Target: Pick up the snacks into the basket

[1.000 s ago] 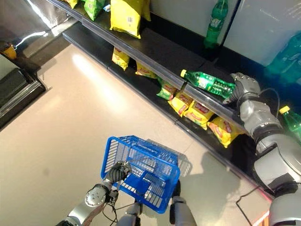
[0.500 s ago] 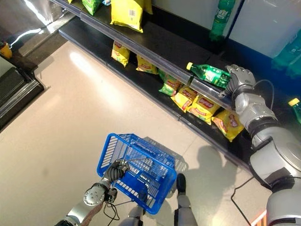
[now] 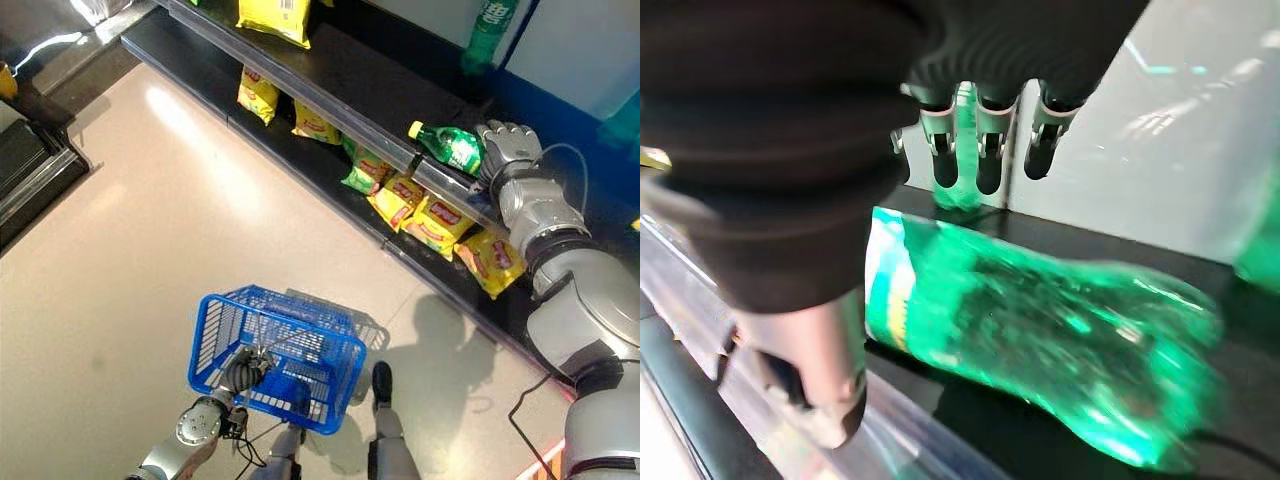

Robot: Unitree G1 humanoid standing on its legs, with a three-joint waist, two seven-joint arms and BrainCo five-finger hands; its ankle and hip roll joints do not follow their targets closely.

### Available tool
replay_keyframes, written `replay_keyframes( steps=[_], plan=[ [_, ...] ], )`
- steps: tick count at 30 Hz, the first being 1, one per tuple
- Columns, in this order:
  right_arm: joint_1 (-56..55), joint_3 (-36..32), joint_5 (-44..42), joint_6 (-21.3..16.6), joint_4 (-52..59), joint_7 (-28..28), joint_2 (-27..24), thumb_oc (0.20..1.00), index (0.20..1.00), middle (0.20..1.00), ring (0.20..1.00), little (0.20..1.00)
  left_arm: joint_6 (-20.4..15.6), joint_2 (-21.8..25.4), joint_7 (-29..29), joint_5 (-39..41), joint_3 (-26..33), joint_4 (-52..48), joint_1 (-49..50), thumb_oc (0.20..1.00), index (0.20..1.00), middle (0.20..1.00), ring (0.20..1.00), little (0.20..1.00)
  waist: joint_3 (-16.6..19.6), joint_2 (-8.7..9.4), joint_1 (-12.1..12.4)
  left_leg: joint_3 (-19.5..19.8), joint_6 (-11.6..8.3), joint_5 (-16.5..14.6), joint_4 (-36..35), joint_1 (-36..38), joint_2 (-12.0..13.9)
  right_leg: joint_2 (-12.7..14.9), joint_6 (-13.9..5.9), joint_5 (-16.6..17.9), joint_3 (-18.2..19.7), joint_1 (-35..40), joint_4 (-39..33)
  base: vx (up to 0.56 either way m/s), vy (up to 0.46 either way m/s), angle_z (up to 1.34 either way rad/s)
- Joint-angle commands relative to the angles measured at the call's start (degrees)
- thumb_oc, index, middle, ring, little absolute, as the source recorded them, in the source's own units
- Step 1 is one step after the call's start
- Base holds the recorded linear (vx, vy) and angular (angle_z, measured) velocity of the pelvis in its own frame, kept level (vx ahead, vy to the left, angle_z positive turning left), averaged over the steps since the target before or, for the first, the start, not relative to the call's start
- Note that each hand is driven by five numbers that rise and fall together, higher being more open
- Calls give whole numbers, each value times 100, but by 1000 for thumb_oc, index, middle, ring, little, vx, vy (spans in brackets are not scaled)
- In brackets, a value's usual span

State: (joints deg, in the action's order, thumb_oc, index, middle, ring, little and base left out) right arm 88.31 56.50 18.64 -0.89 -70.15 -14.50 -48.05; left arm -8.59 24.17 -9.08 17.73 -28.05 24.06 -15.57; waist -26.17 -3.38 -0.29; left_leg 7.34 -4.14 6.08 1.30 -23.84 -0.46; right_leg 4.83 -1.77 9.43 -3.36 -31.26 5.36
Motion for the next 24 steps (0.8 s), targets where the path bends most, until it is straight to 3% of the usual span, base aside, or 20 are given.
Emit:
replay_keyframes(
  steps=[1,11,14,15,16,24],
  plan=[
    [780,618,214,62,-113,-120,-407,1000,1000,1000,1000,1000,-421,287,7,16,35,-894,-6,200,200,200,200,200,-118,111,132,156,-285,-250,293,176,103,150,-526,-1007,96,-243,949,22,-68,22],
    [1001,866,173,38,-290,212,-746,1000,1000,1000,1000,1000,-442,258,86,83,39,-942,55,200,200,200,200,200,-253,-135,196,254,-440,25,41,125,208,221,-449,-1260,-97,-578,1410,23,-83,15],
    [971,860,111,26,-284,272,-754,620,620,620,620,620,-444,274,92,82,32,-1005,44,200,200,200,200,200,-295,-179,213,314,-451,53,-3,134,218,220,-433,-1297,-97,-650,1514,27,-59,12],
    [974,859,111,26,-284,273,-755,620,620,620,620,620,-443,275,92,82,33,-1006,41,200,200,200,200,200,-283,-181,217,314,-450,71,-5,111,218,218,-435,-1263,-97,-660,1484,27,-63,10],
    [927,806,47,18,-277,315,-748,200,200,200,200,200,-441,280,93,77,70,-1027,55,200,200,200,200,200,-314,-214,229,353,-452,80,-11,102,222,216,-430,-1259,-89,-739,1544,14,-45,4],
    [830,754,-41,-17,-339,431,-693,200,200,200,200,200,-449,222,120,56,101,-1084,110,200,200,200,200,200,-362,-314,245,506,-478,158,-57,97,152,187,-424,-1278,47,-913,1693,13,-24,0]
  ],
)
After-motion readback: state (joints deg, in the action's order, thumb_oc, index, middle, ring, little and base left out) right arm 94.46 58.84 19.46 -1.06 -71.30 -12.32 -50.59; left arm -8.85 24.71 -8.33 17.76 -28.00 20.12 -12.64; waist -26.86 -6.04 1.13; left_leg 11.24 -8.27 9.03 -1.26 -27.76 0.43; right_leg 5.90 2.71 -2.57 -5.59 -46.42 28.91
